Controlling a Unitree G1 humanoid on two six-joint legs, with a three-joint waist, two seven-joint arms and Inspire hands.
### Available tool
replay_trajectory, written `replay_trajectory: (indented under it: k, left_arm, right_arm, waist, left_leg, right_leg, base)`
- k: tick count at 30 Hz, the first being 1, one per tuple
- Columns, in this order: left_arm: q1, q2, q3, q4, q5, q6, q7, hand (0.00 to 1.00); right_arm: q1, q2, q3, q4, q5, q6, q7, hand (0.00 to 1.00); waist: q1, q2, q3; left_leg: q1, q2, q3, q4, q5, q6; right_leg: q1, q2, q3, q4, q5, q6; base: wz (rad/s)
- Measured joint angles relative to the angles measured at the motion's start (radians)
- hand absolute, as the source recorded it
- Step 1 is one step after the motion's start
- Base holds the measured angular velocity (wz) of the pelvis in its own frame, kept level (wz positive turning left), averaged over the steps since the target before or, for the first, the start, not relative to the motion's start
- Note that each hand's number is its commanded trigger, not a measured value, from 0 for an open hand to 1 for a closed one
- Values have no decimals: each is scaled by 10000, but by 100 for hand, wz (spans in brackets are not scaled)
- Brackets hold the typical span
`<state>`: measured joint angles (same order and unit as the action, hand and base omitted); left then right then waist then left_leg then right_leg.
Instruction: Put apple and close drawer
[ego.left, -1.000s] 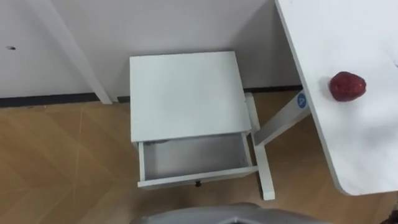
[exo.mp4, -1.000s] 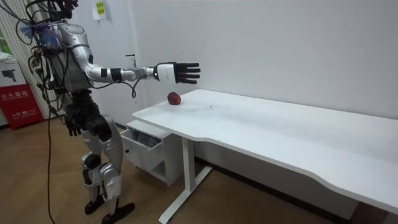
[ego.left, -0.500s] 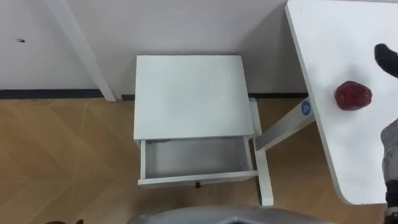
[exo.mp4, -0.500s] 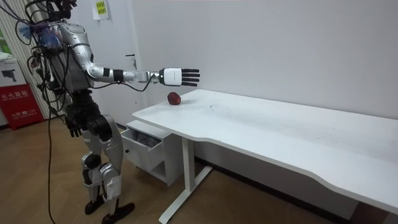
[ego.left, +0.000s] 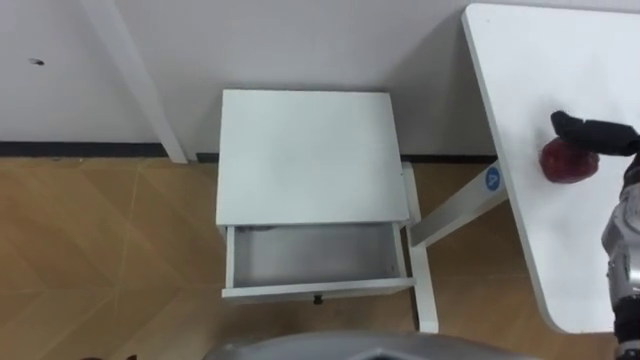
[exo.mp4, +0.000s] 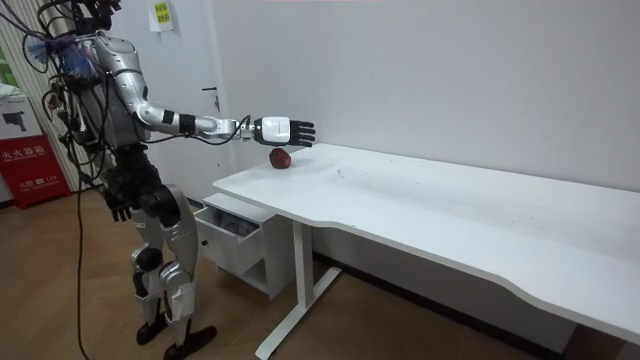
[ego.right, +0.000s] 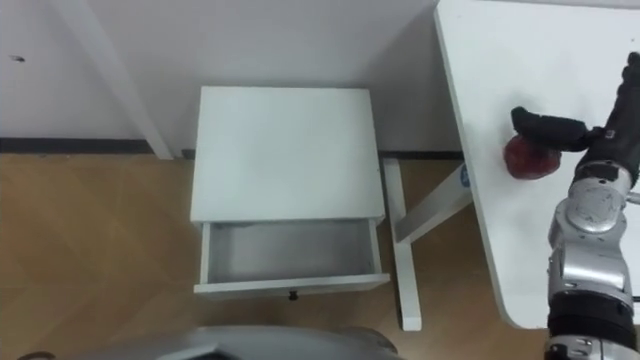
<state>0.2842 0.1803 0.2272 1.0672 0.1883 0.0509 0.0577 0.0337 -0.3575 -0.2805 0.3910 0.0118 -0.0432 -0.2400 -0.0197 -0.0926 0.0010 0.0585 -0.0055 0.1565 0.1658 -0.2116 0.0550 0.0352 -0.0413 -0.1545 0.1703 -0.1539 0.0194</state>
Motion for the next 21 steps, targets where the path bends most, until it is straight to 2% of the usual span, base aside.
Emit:
replay_trajectory:
  k: [2, 4, 10, 17, 21]
  left_arm:
    - [-26, -6, -1, 152, 1, 1, 0, 0]
    - [-31, -6, -1, 186, 3, 1, 0, 0]
    - [-47, -9, -1, 340, 8, 2, -1, 0]
    - [-102, -8, 1, 353, 4, 1, -2, 0]
    - [-215, -2, 6, 354, 1, -67, -17, 0]
  right_arm:
    - [113, 0, 10, 0, -177, 0, 61, 0]
    - [165, 0, 17, 1, -274, 0, 133, 0]
    - [231, 0, 54, 9, -637, 0, 357, 0]
    - [231, 0, 157, 8, -673, 0, 412, 0]
    - [232, 3, 223, -17, -1244, -6, 471, 0]
  waist:
    - [-1, 81, -40]
    - [-5, 115, -48]
    - [-1, 121, -22]
    - [-11, 28, 54]
    - [-6, 26, 50]
  left_leg:
    - [37, 0, 6, -7, 0, 0]
    - [51, 0, 21, -5, 0, 0]
    - [54, 0, 27, -1, 0, 0]
    - [1, 1, 19, -33, -2, 0]
    - [-36, 1, 18, -32, -4, 1]
  right_leg:
    - [32, 3, 9, 13, 0, 0]
    - [39, 8, 15, 16, 0, -1]
    - [35, 9, 16, 27, 2, -3]
    - [-12, 19, -10, 2, 2, -2]
    - [-36, 23, -11, -9, 3, 0]
  base:
    - [0]
    - [0]
    - [0]
    - [0]
    - [0]
